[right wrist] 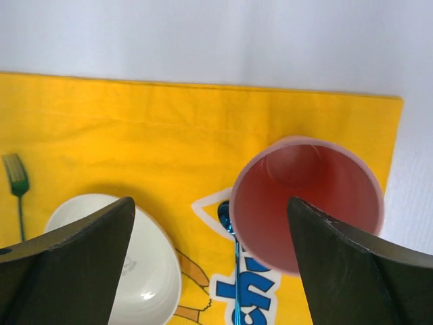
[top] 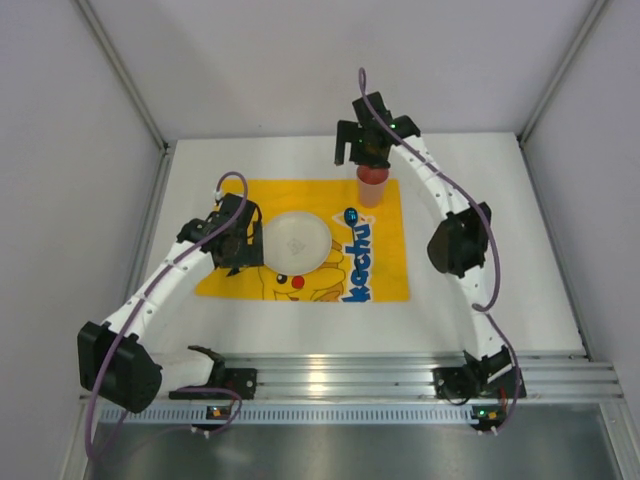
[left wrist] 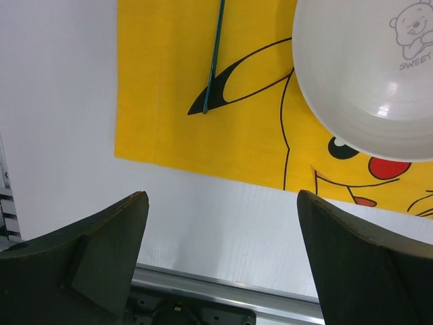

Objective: Set the dinner table for one person

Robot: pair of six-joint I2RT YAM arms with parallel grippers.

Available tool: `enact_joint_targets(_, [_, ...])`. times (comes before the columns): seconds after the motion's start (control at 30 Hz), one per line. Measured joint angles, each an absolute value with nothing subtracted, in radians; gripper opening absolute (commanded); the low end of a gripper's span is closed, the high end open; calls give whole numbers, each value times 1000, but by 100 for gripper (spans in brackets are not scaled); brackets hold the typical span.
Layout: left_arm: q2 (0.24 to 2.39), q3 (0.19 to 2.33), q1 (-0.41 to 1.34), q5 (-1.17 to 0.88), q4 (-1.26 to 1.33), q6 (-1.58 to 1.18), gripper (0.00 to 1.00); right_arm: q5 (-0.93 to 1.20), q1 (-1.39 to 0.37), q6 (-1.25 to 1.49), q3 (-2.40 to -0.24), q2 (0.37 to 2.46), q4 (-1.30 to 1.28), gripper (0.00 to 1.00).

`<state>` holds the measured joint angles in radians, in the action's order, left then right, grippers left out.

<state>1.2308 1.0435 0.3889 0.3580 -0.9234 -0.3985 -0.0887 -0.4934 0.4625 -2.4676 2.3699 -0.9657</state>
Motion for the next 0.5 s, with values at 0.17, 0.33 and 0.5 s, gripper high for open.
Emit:
enact_joint_targets(0.17, [1231,1057,389,362,-943,-398,98,-92,-494,454,-2443,2221,-950,96])
enact_joint_targets(0.33, [1226,1124,389,389,-982,-408,99,-95,-505,413,-2315,1976,-912,96])
enact_joint_targets(0.5, [998,1172,393,443,-888,-408,98,-120,-635,337,-1754,1517,-709,100])
